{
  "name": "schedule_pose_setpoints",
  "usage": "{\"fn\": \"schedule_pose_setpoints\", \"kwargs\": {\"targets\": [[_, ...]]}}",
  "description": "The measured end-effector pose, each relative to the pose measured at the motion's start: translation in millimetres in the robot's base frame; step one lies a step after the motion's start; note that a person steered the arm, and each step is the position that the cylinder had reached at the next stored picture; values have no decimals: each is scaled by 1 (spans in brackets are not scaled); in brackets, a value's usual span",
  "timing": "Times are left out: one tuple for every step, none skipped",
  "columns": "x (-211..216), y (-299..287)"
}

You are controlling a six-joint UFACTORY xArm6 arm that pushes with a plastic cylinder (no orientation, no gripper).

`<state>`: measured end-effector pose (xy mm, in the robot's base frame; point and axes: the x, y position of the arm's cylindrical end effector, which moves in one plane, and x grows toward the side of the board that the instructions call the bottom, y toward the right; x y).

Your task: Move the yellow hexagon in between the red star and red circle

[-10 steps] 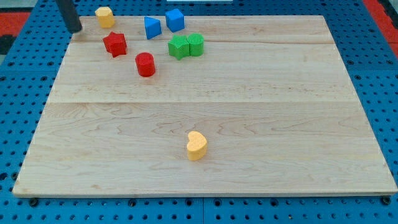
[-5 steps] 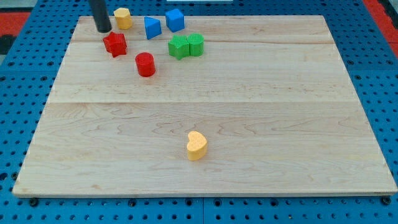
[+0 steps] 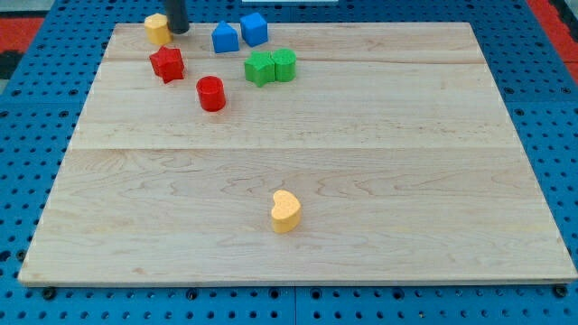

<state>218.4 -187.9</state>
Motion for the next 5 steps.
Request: {"fn": "schedule_pose_setpoints", "kwargs": {"targets": [[50,-7],[54,-93],[21,-116],[-27,-115],[-27,-99]]}}
